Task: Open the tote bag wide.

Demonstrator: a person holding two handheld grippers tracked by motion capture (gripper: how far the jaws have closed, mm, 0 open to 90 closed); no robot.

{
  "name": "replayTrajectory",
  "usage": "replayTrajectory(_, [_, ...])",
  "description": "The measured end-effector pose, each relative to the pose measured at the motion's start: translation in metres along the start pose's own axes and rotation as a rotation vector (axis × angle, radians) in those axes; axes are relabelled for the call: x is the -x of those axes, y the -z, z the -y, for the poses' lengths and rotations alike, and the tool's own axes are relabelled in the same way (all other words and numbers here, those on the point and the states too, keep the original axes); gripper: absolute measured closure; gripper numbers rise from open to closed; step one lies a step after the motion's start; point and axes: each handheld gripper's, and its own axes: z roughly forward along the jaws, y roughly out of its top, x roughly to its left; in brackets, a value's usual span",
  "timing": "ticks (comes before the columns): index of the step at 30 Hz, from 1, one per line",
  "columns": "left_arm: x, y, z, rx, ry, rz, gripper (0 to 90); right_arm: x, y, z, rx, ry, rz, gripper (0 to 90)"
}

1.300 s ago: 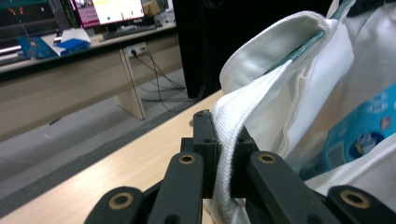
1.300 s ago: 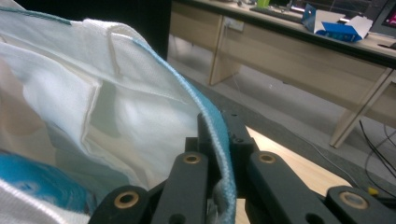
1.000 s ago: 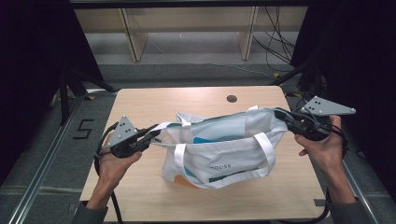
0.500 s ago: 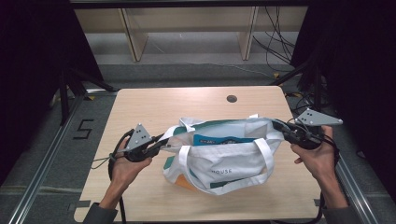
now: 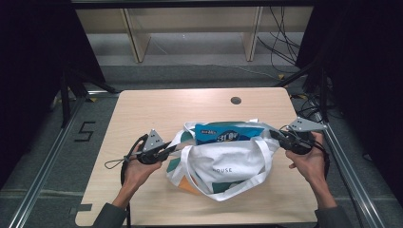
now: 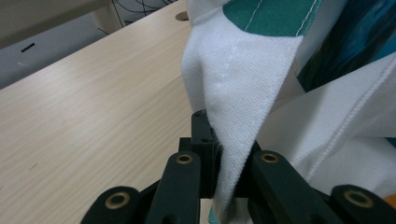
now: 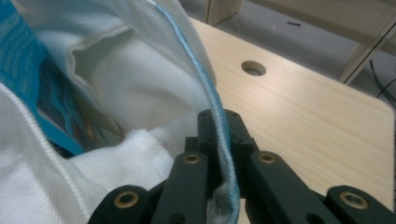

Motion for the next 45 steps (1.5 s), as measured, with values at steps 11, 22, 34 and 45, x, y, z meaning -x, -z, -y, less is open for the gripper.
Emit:
replayTrajectory(11, [0.003,-0.021,0.018,-0.087,-0.025,0.037,84.4,-0.001,-0.024,0.024,-0.074,-0.054,-0.035,88.1])
replayTrajectory(22, [0.008,-0.043,0.035,-0.147,0.022,0.049,84.6,-0.009,-0.049,0.05,-0.172,-0.041,-0.053,88.1])
replayTrajectory(34, [0.008,-0.052,0.041,-0.181,0.025,0.047,85.0,-0.016,-0.066,0.064,-0.26,-0.064,-0.086,88.2])
replayTrajectory(45, [0.006,-0.059,0.04,-0.214,0.007,0.028,85.0,-0.015,-0.079,0.07,-0.278,-0.045,-0.084,88.2])
